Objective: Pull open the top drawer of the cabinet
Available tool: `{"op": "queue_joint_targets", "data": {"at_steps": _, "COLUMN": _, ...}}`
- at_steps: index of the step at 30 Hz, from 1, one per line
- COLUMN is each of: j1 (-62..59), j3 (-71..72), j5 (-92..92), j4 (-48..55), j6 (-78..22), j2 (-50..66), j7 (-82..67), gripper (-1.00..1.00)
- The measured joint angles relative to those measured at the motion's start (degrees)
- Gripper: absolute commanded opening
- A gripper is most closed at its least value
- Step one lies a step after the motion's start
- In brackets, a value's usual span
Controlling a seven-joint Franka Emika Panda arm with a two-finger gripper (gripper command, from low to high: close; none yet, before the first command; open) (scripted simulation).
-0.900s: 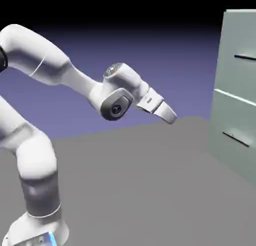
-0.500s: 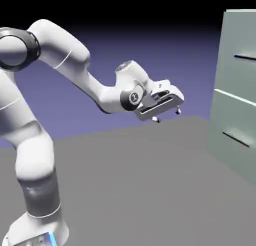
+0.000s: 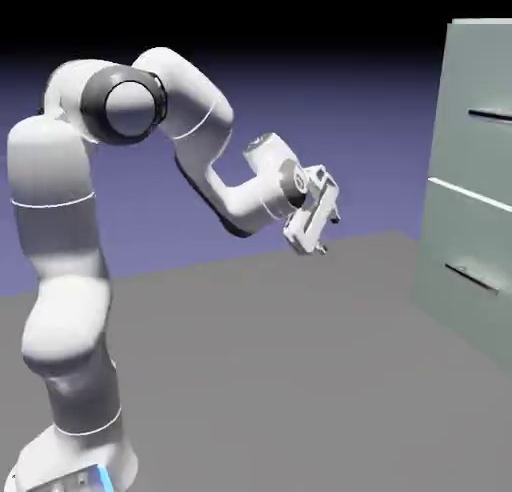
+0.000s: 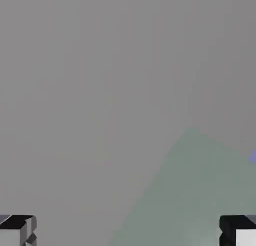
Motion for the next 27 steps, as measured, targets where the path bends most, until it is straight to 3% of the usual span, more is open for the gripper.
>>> {"op": "queue_joint_targets", "data": {"at_steps": 27, "j1": -16.45, "j3": 32.56, "j5": -49.77, "j4": 29.53, "j6": -8.80, "j2": 35.08, "j7": -67.28, "gripper": 0.00}}
